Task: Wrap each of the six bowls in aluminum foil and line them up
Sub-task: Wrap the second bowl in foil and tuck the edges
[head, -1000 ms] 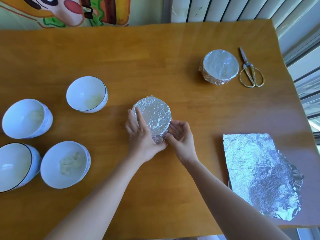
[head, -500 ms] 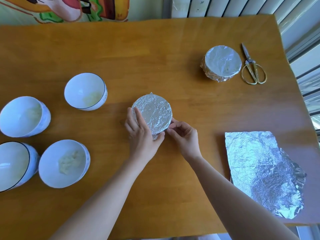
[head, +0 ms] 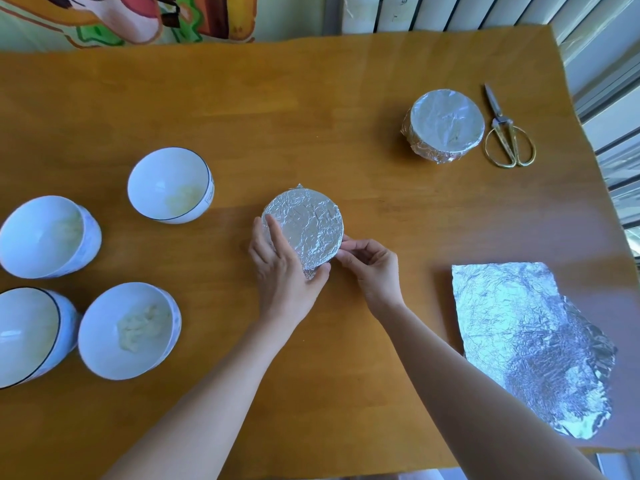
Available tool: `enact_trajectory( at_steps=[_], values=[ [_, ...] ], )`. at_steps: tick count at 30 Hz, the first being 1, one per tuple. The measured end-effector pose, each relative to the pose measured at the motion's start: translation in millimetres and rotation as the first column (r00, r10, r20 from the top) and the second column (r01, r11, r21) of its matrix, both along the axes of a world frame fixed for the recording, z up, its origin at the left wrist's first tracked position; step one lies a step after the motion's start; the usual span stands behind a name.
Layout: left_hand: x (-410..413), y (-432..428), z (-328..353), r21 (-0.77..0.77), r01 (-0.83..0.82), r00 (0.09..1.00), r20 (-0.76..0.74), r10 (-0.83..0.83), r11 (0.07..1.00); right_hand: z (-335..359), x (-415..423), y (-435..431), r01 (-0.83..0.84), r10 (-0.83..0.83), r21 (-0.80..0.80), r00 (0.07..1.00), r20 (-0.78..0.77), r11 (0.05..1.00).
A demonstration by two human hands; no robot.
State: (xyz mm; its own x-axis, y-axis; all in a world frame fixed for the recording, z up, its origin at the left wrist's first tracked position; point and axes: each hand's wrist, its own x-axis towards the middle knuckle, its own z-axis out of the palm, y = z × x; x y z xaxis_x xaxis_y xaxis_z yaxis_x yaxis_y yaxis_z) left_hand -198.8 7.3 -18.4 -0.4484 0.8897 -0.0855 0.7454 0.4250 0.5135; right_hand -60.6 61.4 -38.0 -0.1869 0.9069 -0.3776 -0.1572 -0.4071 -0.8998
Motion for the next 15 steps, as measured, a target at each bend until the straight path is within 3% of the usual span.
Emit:
enact_trajectory(
  at_steps=[10, 15],
  values=[
    [3, -5, 4, 0.008, -0.005, 0.998, 0.063, 0.004, 1.000, 2, -11, -5, 0.073, -0.111, 0.137, 0.950, 0.293, 0.988],
    [4, -16, 12, 0.042, 0.006, 0.978, 0.209, -0.014, 0.999, 9, -12, -8, -0.090, -0.015, 0.250, 0.920, 0.391, 0.964]
  ],
)
